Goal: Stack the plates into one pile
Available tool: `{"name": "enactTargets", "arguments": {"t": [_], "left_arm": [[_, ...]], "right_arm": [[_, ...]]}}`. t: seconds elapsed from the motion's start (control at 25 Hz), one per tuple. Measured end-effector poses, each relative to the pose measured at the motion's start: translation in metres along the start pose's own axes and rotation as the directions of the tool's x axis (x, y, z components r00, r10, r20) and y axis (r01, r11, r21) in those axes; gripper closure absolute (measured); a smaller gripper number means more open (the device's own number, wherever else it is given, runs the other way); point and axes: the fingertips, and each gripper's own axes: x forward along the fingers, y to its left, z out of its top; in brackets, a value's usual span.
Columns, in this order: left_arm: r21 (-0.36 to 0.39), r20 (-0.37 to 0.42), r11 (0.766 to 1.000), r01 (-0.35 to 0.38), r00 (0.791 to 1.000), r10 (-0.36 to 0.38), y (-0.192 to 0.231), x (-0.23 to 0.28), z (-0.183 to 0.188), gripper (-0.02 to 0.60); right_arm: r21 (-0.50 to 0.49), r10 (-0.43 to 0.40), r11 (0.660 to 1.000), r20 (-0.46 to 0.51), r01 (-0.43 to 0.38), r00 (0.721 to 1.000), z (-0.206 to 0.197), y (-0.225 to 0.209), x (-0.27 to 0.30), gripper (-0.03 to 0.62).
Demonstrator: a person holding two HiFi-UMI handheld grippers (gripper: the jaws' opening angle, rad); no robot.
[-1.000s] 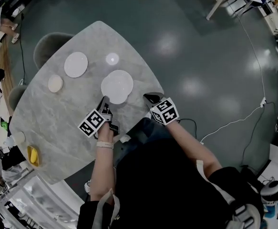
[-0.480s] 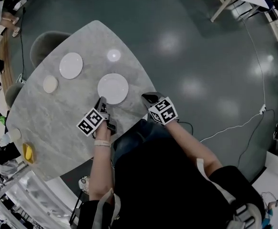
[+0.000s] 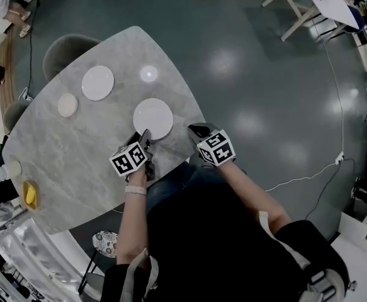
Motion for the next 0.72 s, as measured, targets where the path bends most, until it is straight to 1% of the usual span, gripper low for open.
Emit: {"name": "enactTargets", "arguments": {"t": [0.12, 0.28, 0.4, 0.52, 0.64, 0.72], "left_arm": [[0.108, -0.044, 0.994, 0.0, 0.999, 0.004, -0.001, -0.003, 0.001, 0.382], [0.245, -0.079, 0.969, 0.011, 0.997, 0.008, -0.005, -0.003, 0.006, 0.332], [0.292, -0.114, 0.955, 0.044, 0.993, -0.011, -0.007, -0.001, 0.004, 0.288], [0.343, -0.142, 0.938, 0.048, 0.99, 0.001, -0.003, 0.001, 0.002, 0.285], [0.412, -0.152, 0.911, 0.03, 0.988, 0.036, -0.001, 0.003, 0.001, 0.285], [0.468, -0.165, 0.883, 0.03, 0.985, 0.054, -0.001, 0.005, -0.001, 0.285]], "right_arm": [[-0.006, -0.007, 1.0, -0.003, 0.007, 1.0, 0.009, 0.002, 0.005, 0.576], [-0.002, -0.011, 1.0, 0.01, 0.011, 1.0, 0.021, 0.002, 0.01, 0.576], [0.004, -0.012, 1.0, 0.014, 0.012, 1.0, 0.027, 0.003, 0.015, 0.576], [0.002, -0.006, 1.0, 0.015, 0.006, 1.0, 0.03, 0.008, 0.02, 0.576], [-0.001, -0.005, 1.0, 0.014, 0.005, 1.0, 0.031, 0.009, 0.021, 0.576], [-0.004, -0.006, 1.0, 0.013, 0.006, 1.0, 0.03, 0.009, 0.021, 0.576]]}}
